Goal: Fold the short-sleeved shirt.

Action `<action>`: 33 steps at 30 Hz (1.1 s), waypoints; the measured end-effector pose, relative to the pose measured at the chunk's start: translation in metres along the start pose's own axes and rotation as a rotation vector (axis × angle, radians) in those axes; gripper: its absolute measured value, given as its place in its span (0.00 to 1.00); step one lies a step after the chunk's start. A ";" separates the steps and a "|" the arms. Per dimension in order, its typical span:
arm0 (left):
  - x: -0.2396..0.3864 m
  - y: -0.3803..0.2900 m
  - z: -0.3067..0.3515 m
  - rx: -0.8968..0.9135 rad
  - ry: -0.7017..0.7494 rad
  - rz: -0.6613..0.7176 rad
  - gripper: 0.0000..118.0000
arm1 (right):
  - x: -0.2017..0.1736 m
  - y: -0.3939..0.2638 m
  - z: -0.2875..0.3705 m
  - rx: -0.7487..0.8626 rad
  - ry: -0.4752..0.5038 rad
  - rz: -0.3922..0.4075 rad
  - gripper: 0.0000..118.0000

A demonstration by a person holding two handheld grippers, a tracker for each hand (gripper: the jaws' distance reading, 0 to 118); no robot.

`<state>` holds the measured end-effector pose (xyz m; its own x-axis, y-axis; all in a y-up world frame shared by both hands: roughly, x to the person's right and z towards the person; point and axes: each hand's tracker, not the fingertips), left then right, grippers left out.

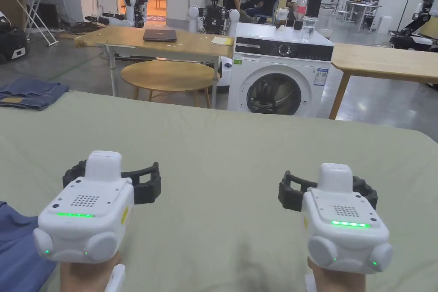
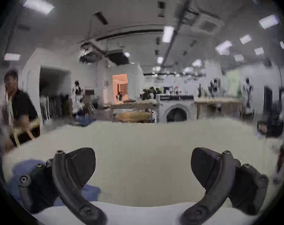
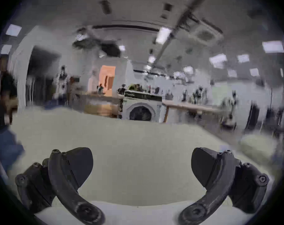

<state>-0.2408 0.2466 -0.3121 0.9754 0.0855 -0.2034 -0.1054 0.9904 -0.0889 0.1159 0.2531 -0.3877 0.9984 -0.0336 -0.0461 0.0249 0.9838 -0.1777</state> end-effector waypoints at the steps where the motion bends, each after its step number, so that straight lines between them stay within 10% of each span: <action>1: -0.001 -0.001 0.000 0.006 0.011 0.051 0.99 | 0.002 -0.002 0.000 -0.004 -0.011 -0.026 1.00; 13: 0.021 0.004 0.009 0.050 0.001 -0.153 0.98 | -0.007 -0.013 0.014 0.050 -0.029 0.071 0.99; 15: 0.023 0.004 0.011 0.055 -0.013 -0.163 0.93 | -0.008 -0.013 0.017 0.067 -0.022 0.081 0.74; 18: 0.026 0.003 0.014 0.071 -0.013 -0.177 0.41 | -0.013 -0.012 0.017 0.069 -0.034 0.106 0.19; 20: 0.026 0.004 0.011 0.054 -0.017 -0.174 0.06 | -0.013 -0.012 0.019 0.078 -0.037 0.100 0.02; 33: 0.003 0.005 0.018 0.023 0.064 -0.111 0.00 | -0.021 -0.002 0.024 0.065 -0.014 0.056 0.00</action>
<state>-0.2345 0.2538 -0.2954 0.9665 -0.0309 -0.2550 0.0075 0.9957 -0.0922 0.0958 0.2561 -0.3629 0.9989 0.0242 -0.0399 -0.0284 0.9935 -0.1106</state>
